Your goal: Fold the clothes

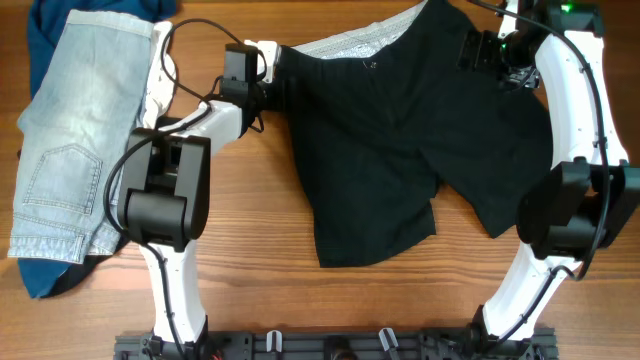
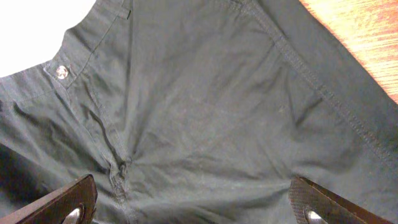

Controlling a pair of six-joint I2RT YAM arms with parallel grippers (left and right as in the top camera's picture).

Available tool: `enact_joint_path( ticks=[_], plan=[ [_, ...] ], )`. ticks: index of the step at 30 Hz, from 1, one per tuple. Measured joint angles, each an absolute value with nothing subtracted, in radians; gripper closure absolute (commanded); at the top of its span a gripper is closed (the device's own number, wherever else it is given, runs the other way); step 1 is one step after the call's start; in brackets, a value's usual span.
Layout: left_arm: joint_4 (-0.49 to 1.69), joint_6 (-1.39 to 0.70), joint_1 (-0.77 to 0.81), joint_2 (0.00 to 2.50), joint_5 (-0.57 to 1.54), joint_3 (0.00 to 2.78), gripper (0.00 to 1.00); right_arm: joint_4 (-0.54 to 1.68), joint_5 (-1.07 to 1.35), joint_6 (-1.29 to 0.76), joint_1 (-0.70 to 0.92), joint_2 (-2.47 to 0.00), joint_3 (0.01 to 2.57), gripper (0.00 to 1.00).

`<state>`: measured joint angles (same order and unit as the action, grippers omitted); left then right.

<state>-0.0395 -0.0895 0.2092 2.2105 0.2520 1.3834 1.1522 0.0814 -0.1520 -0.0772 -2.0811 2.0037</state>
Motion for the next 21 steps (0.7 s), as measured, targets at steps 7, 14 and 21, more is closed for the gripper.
enact_joint_path(
  ticks=[7, 14, 21],
  plan=[
    [0.096, -0.255, 0.271, 2.202, 0.167, 1.407, 0.96, 1.184, 0.081, -0.186, -0.077, -2.081, 2.004, 0.0],
    [0.725, -0.325, 0.206, 1.875, -0.073, 1.407, 0.96, 1.247, 0.106, -0.231, -0.077, -2.081, 2.003, 0.0],
    [1.236, -0.471, 0.229, 1.81, -0.108, 1.399, 0.27, 1.381, 0.107, -0.307, -0.042, -2.081, 2.003, 0.0]
  ],
)
